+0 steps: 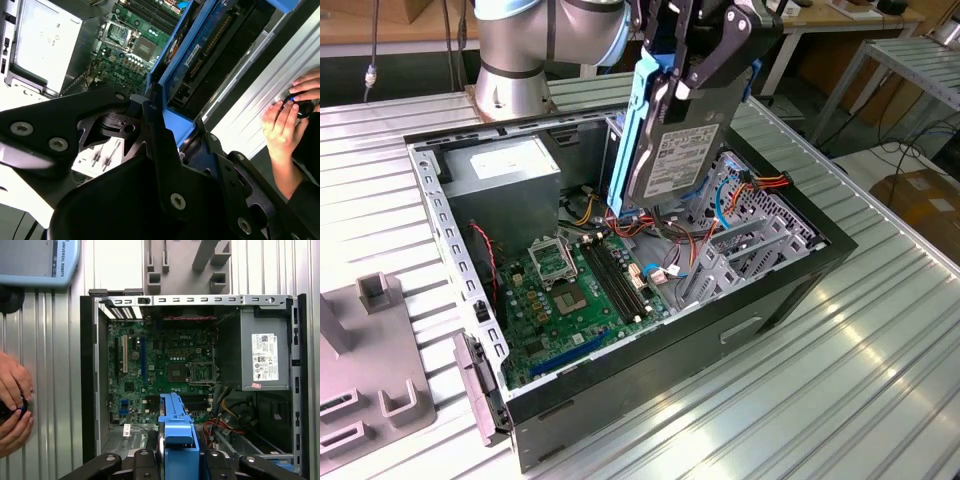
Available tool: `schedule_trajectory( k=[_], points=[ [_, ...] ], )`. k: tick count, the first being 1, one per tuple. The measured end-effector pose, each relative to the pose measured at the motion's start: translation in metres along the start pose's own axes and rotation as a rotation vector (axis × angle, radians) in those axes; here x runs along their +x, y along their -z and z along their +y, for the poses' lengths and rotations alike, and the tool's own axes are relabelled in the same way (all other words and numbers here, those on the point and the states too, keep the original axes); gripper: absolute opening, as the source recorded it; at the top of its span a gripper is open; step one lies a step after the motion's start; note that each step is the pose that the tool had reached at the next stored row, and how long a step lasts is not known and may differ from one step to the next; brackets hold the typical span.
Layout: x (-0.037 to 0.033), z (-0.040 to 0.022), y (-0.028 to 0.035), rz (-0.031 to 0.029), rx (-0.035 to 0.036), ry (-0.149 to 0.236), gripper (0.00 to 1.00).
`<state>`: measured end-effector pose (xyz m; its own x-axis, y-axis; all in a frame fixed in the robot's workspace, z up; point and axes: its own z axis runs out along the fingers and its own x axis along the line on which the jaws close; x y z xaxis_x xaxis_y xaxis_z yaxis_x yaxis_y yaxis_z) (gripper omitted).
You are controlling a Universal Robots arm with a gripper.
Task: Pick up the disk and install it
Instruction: 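Insert the disk into the insertion slot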
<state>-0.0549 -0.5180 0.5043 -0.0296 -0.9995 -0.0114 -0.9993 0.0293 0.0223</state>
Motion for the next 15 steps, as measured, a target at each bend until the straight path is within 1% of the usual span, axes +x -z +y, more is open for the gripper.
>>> schedule_trajectory(
  k=[2,15],
  points=[
    [0.0033,-0.0002,-0.0001,0.0000,0.0000,0.000,0.37],
    [0.0042,-0.0003,-0.0001,0.0000,0.0000,0.000,0.37]
  ],
)
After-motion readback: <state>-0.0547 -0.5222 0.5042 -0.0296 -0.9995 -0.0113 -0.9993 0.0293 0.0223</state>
